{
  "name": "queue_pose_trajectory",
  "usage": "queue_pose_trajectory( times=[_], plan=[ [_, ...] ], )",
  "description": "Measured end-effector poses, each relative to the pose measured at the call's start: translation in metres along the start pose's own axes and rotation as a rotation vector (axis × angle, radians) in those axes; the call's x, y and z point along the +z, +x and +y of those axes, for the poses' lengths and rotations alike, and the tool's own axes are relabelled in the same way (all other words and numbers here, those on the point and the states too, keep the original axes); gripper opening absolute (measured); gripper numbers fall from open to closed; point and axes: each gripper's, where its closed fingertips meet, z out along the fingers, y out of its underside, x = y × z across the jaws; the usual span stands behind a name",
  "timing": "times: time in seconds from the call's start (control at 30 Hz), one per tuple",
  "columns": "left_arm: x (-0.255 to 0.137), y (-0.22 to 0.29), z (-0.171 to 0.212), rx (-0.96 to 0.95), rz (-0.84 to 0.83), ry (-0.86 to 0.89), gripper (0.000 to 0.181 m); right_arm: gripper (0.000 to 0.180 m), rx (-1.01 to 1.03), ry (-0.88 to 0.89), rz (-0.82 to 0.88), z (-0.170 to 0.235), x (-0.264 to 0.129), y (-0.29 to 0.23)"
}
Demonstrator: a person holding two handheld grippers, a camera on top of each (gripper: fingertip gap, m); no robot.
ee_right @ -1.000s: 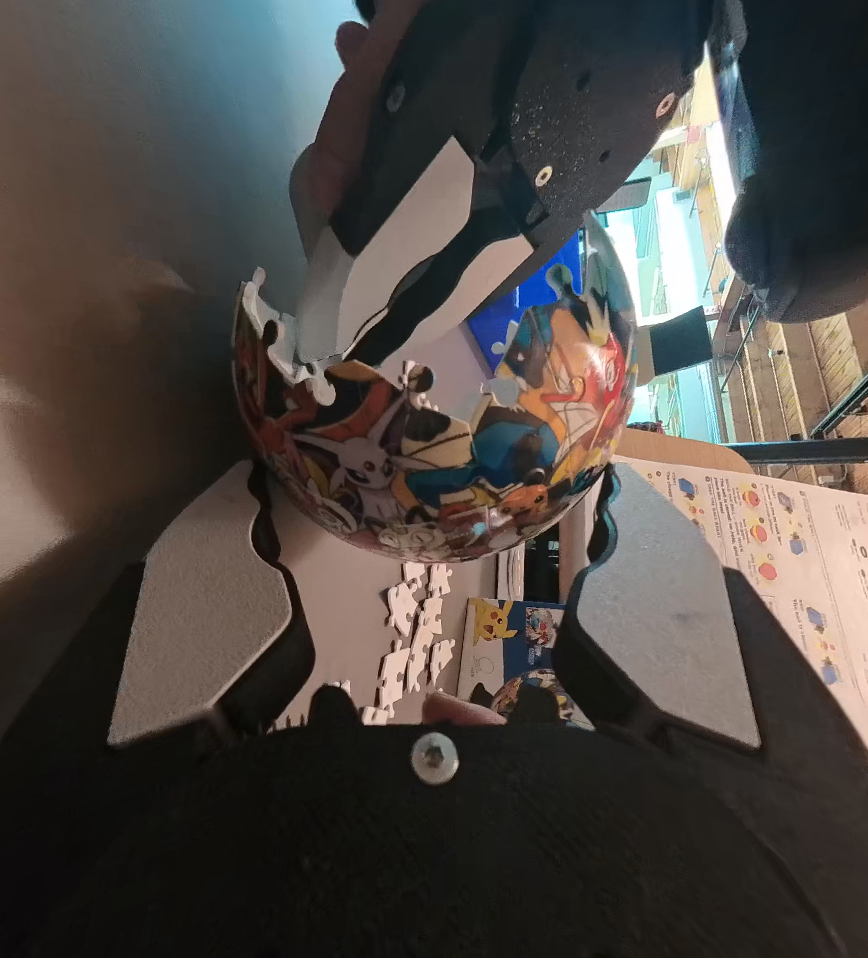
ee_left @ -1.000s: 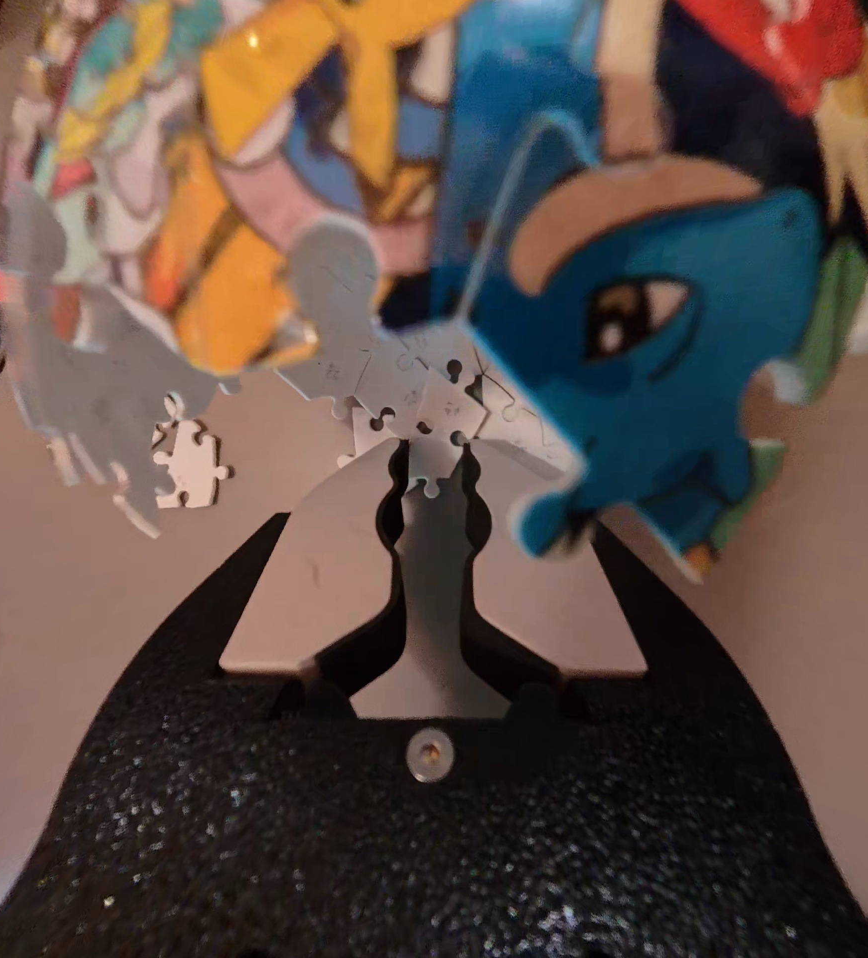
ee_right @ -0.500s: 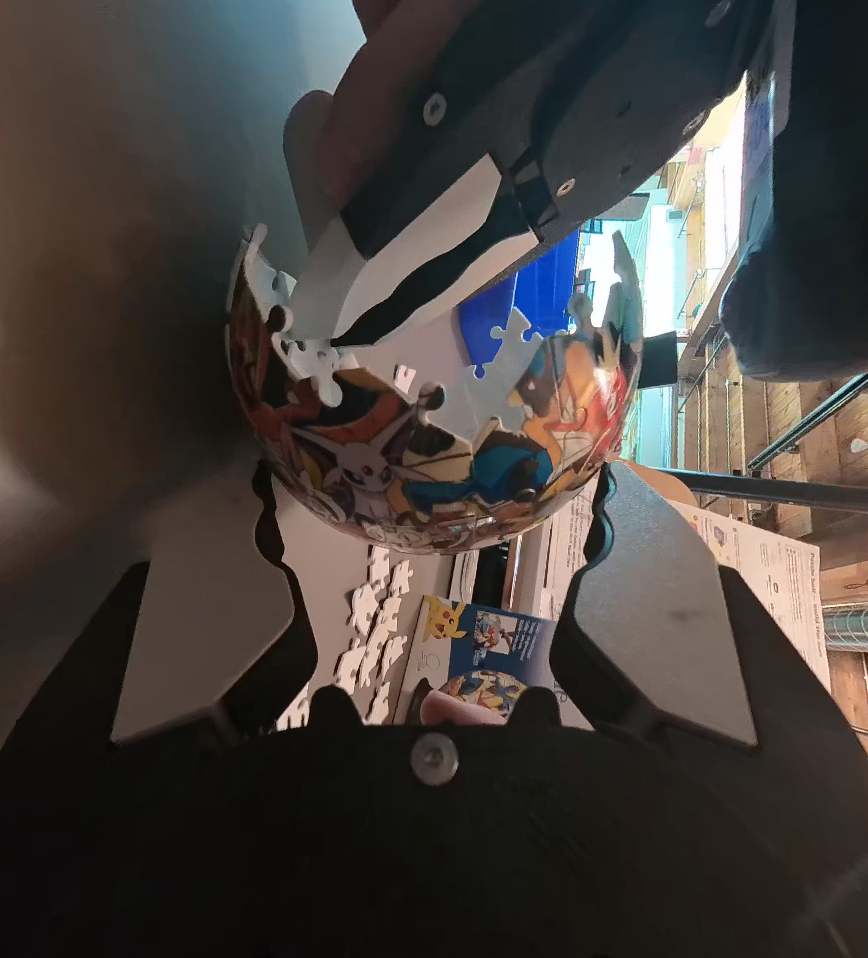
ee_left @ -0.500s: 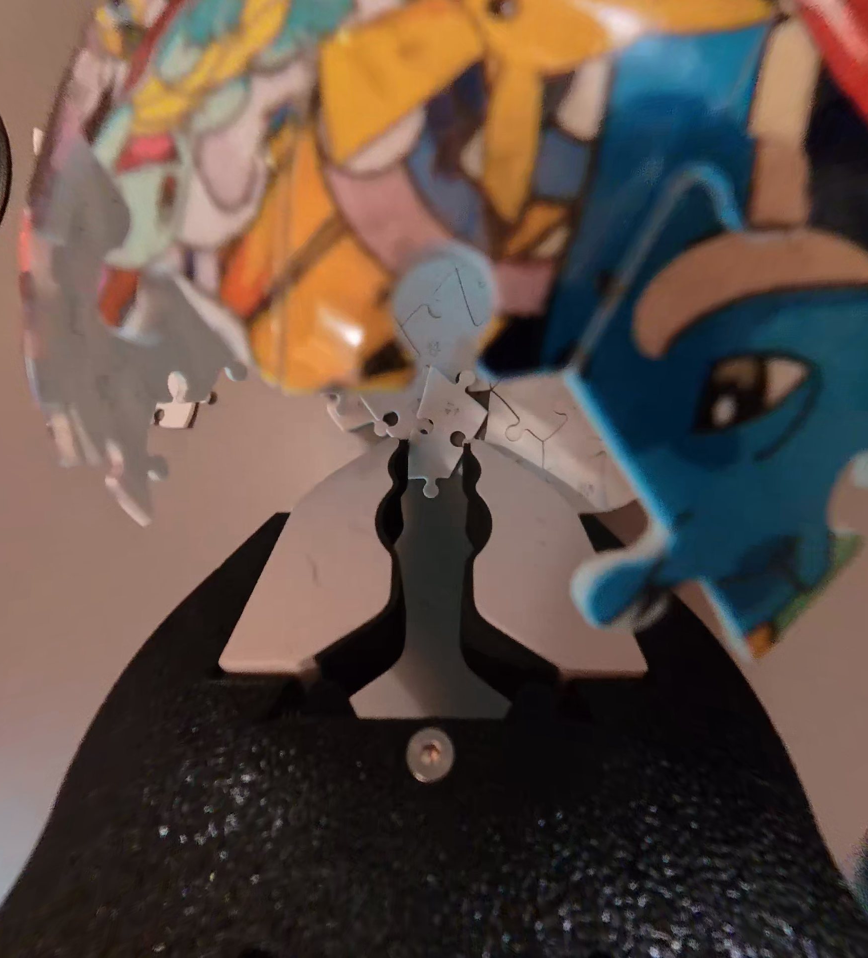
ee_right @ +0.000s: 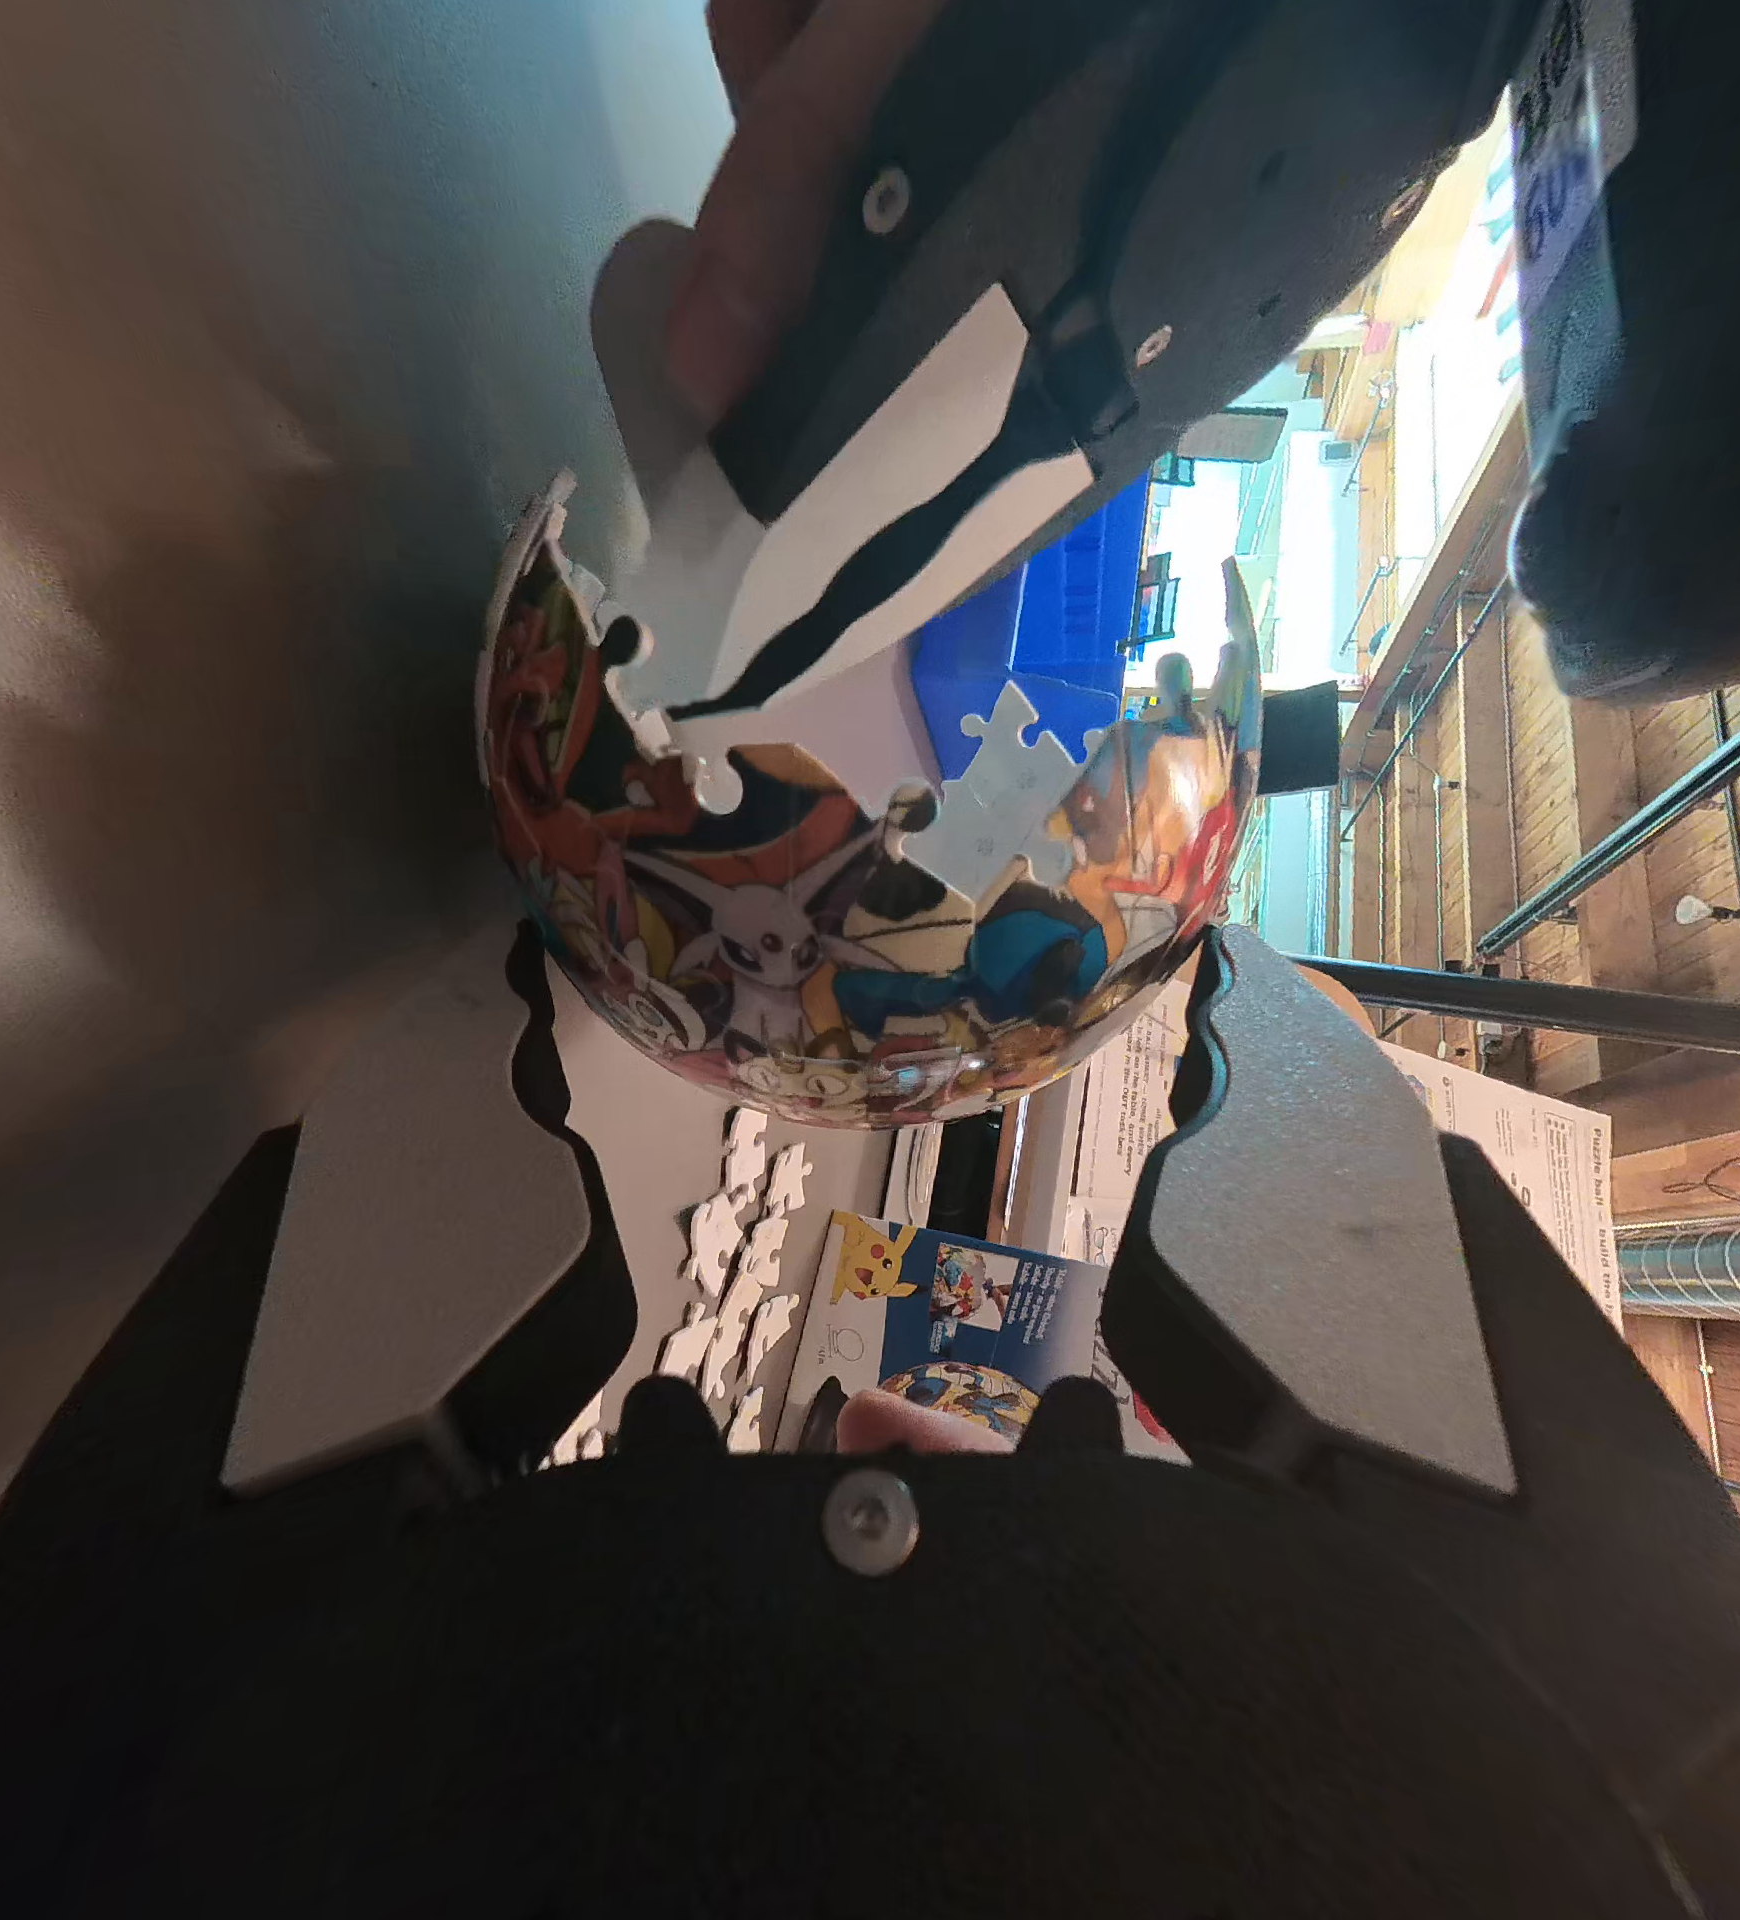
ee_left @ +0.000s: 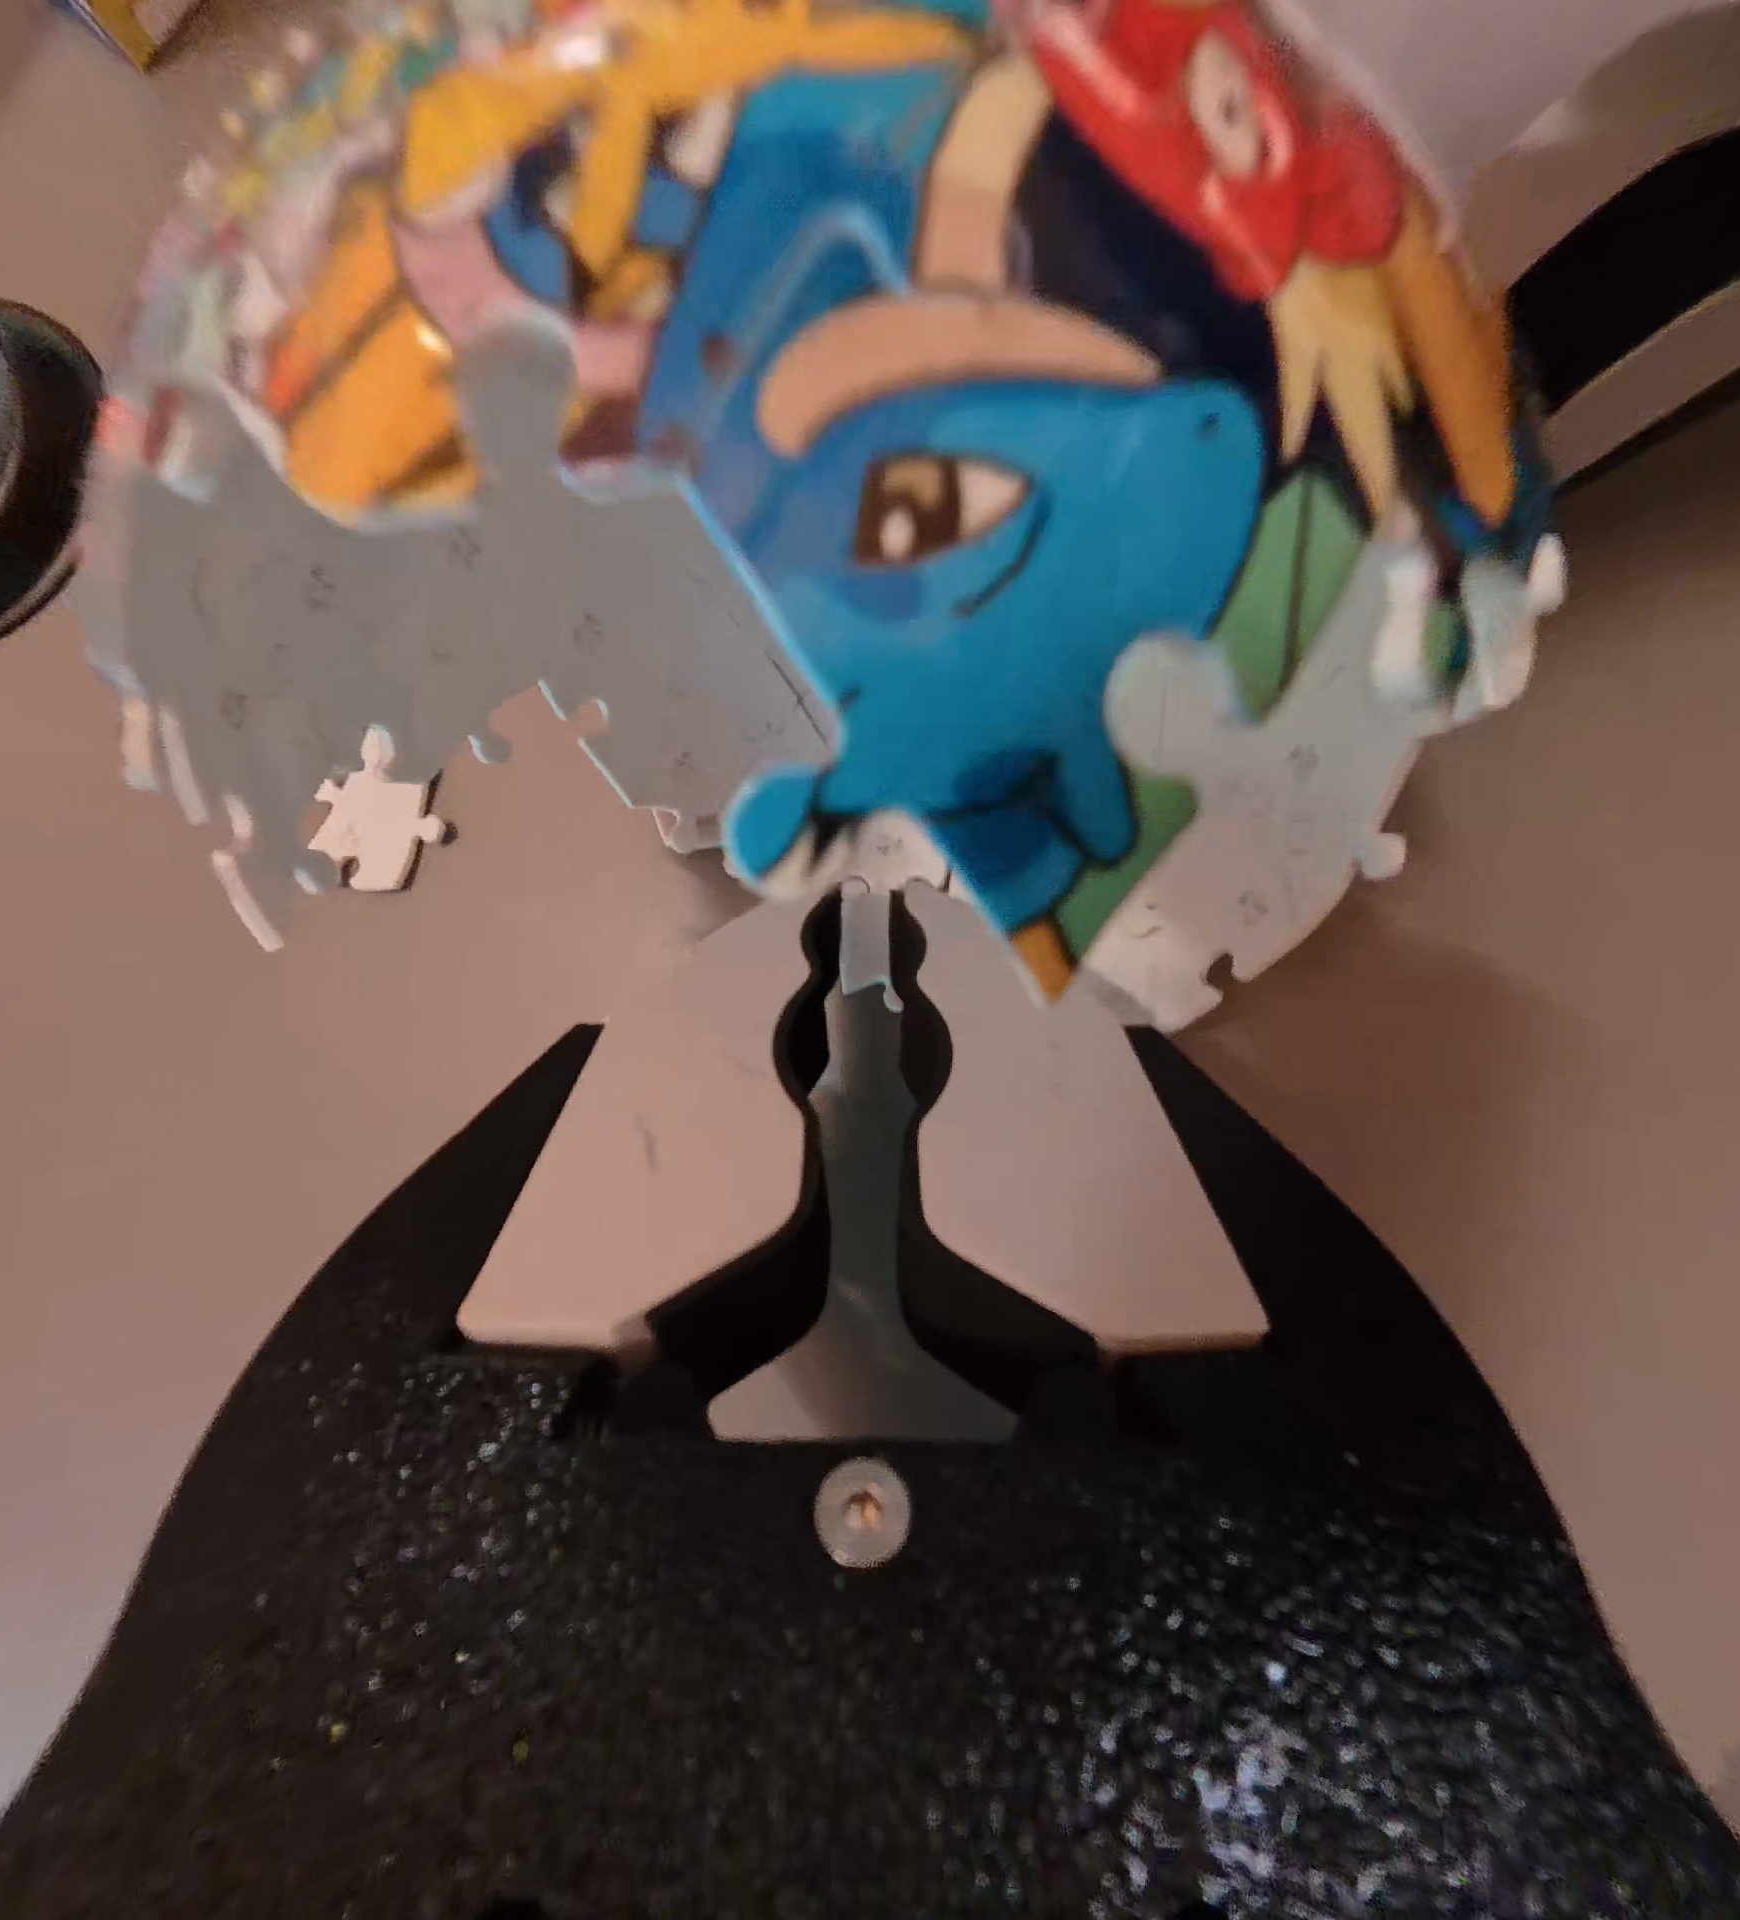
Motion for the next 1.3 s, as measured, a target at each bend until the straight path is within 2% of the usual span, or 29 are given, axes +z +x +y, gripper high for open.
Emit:
queue_pose_trajectory(
  times=[0.1,0.27,0.47,0.73,0.93,1.13,1.3],
  plan=[
    [0.001,0.000,-0.008,0.030,0.008,0.056,0.000,0.115,0.002,0.000,0.002,0.000,0.000,0.000],
    [0.011,-0.001,-0.003,0.104,0.025,0.070,0.000,0.115,0.023,0.008,0.003,0.001,0.001,0.000],
    [0.013,0.000,-0.005,0.302,0.028,0.114,0.000,0.115,0.034,0.022,0.006,-0.001,0.002,0.000],
    [0.008,0.004,0.000,0.445,0.117,0.117,0.000,0.115,0.037,0.025,0.007,-0.001,0.002,0.001],
    [-0.006,-0.004,-0.009,0.298,0.095,0.219,0.002,0.115,0.043,0.023,0.008,0.001,0.003,0.001],
    [-0.002,-0.007,-0.004,0.154,-0.001,0.197,0.024,0.116,0.050,0.034,0.010,-0.001,0.003,0.002],
    [-0.003,-0.005,-0.005,-0.099,0.086,0.219,0.033,0.116,0.053,0.037,0.011,0.000,0.003,0.001]
  ],
)
